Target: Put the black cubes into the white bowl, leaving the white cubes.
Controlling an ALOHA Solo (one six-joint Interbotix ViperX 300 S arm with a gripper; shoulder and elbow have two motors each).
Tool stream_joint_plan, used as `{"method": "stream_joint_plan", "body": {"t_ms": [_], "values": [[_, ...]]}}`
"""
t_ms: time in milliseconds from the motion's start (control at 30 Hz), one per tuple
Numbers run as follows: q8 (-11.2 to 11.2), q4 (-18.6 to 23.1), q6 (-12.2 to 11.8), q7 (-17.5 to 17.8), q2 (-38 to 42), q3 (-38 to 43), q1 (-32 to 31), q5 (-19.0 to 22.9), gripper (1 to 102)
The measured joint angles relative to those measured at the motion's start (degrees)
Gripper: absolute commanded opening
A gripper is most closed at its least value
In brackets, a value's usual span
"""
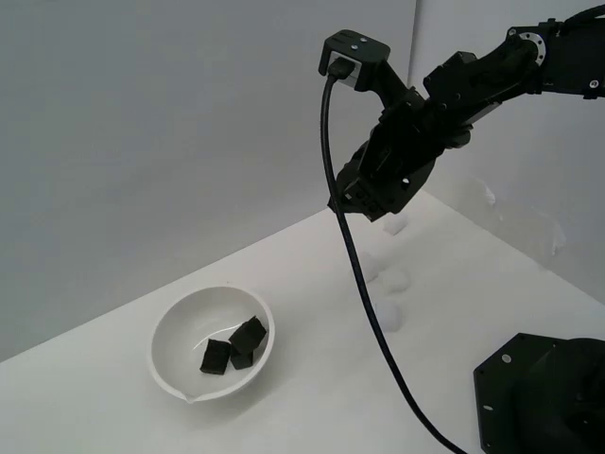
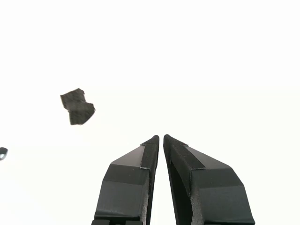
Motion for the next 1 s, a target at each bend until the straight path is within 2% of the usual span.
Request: {"method": "stream_joint_plan", "body": {"t_ms": [133, 433, 733, 1000], "values": [[1.5, 4.4, 0.0, -2.4, 3.1, 3.3, 2.6, 4.7, 3], [1.7, 12.7, 0.1, -7.6, 9.8, 9.8, 6.0, 12.7, 3], [1.7, 18.0, 0.0, -9.5, 18.4, 18.7, 8.3, 17.9, 3], [1.7, 19.9, 1.0, -9.9, 27.7, 27.9, 10.0, 20.0, 3]]}}
